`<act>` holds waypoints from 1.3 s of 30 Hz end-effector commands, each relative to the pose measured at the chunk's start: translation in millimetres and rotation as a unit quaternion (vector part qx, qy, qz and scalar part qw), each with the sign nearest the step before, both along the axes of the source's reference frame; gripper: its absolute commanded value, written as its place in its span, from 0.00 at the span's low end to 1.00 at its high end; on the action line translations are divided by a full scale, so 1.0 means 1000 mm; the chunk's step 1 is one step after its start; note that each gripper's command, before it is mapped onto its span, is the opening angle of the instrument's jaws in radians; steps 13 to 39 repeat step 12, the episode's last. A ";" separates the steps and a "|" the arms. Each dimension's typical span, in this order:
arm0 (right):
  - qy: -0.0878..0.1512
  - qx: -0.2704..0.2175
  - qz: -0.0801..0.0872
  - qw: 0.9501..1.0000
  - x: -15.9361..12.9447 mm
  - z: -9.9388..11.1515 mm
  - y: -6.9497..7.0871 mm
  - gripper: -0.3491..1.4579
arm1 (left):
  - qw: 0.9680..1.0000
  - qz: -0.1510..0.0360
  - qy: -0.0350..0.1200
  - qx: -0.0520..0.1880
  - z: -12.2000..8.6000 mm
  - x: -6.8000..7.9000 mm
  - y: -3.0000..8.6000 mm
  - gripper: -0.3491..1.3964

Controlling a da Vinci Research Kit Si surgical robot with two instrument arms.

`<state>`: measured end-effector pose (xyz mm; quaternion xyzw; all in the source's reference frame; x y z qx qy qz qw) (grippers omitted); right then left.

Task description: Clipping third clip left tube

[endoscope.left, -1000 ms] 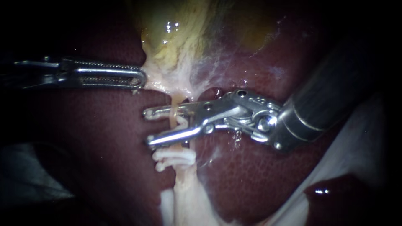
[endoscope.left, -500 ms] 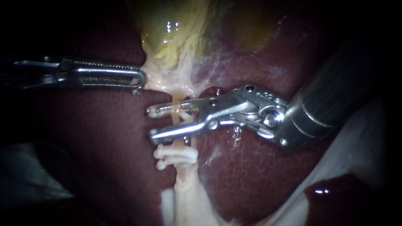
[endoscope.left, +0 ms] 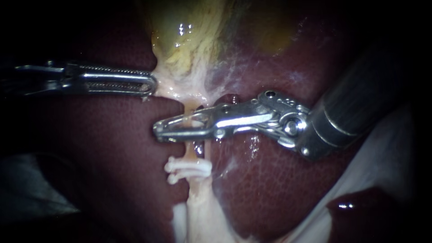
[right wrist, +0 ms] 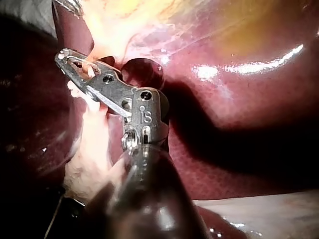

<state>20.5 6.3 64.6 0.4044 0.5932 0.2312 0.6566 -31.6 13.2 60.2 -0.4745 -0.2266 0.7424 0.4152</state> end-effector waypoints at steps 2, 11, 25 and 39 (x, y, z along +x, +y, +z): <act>-0.001 -0.001 0.001 1.000 0.0000 0.0003 0.0000 0.00 | 1.000 0.000 0.000 0.000 0.0000 0.0000 0.0000 0.00; -0.001 -0.002 0.001 1.000 0.0000 0.0005 0.0000 0.00 | 1.000 0.000 0.000 0.000 0.0000 0.0000 0.0000 0.00; -0.001 -0.002 0.001 1.000 0.0000 0.0006 0.0001 0.00 | 1.000 0.000 0.000 0.000 0.0000 0.0000 0.0000 0.00; -0.001 -0.002 0.001 1.000 0.0000 0.0006 0.0001 0.00 | 1.000 0.000 0.000 0.000 0.0000 0.0000 0.0000 0.00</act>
